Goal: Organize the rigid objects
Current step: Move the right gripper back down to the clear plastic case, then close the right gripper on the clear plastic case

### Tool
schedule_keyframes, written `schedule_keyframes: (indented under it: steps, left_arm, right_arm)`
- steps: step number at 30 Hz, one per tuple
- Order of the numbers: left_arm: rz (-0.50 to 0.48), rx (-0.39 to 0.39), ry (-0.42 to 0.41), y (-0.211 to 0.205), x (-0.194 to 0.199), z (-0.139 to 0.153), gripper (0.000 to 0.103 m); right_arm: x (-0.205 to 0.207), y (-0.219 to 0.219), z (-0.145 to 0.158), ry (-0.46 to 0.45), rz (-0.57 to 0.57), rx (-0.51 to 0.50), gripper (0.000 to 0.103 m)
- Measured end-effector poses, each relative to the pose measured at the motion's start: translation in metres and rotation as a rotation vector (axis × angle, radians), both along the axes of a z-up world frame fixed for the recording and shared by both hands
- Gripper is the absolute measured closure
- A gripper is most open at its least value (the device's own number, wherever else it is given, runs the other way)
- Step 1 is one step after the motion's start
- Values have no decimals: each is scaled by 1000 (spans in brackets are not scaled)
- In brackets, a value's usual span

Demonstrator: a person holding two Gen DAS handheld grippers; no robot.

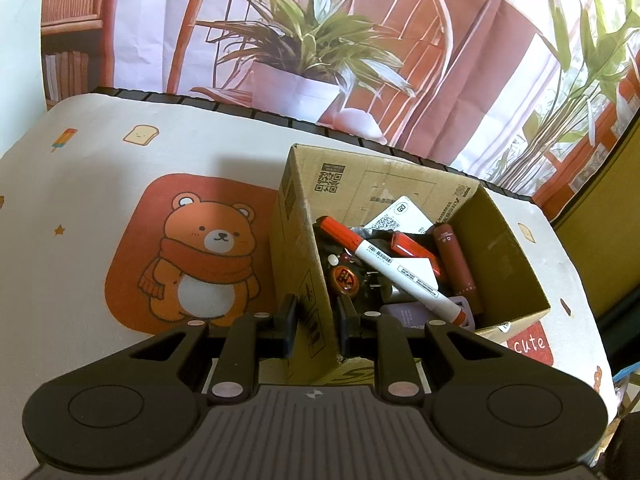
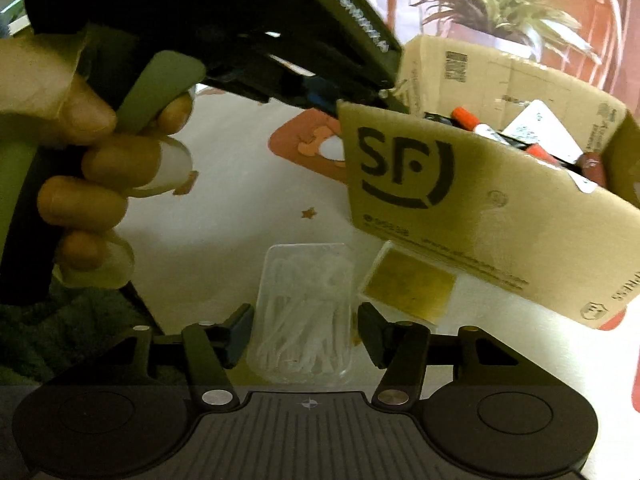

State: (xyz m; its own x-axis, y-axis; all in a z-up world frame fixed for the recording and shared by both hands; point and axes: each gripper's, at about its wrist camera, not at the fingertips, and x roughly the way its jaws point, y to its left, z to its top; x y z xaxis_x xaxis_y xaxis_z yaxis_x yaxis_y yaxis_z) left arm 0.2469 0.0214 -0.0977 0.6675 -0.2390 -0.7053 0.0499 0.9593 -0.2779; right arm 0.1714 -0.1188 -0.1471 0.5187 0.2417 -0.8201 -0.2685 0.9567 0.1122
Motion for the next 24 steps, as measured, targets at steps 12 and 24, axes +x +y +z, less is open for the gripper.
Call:
schedule_keyframes:
  steps: [12,24]
  left_arm:
    - [-1,1,-1,0,0,0,81]
    - [-1,1,-1,0,0,0,81]
  right_arm:
    - [-18,-31,15,-54,-96,10,51]
    - [-43,-74,34,-129,-246,39,51]
